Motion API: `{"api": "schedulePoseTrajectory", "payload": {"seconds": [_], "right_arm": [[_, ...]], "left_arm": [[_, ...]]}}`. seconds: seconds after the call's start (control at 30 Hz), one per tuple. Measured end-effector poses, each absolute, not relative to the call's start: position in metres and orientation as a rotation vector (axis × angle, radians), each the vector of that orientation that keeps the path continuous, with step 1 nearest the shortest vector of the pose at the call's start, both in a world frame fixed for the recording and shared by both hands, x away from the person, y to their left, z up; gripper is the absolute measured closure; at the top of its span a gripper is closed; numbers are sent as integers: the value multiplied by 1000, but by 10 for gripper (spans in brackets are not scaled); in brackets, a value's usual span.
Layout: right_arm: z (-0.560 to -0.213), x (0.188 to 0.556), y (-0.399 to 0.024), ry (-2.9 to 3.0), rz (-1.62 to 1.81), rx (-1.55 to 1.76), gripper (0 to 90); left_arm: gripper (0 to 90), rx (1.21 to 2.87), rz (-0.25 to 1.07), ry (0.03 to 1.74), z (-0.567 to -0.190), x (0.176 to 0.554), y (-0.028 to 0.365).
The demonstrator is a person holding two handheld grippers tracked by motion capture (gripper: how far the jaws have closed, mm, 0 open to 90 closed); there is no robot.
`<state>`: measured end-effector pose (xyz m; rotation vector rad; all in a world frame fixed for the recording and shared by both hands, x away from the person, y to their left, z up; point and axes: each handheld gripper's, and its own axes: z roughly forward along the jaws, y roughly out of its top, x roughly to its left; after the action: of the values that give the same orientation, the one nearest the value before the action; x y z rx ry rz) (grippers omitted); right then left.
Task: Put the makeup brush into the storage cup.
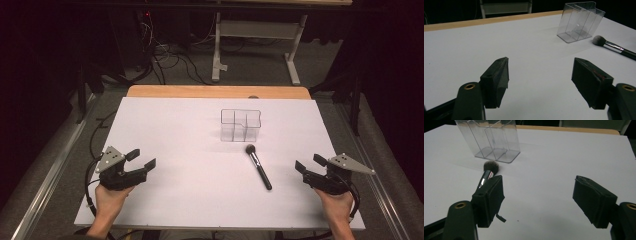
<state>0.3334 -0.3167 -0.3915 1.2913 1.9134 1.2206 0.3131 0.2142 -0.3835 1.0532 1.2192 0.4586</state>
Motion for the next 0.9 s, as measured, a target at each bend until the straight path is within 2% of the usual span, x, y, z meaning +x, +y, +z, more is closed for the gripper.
{"api": "schedulePoseTrajectory", "payload": {"seconds": [0.9], "right_arm": [[-384,331,-316,1888,1295,1320,261]], "left_arm": [[298,1056,451,1216,-384,313,213]]}}
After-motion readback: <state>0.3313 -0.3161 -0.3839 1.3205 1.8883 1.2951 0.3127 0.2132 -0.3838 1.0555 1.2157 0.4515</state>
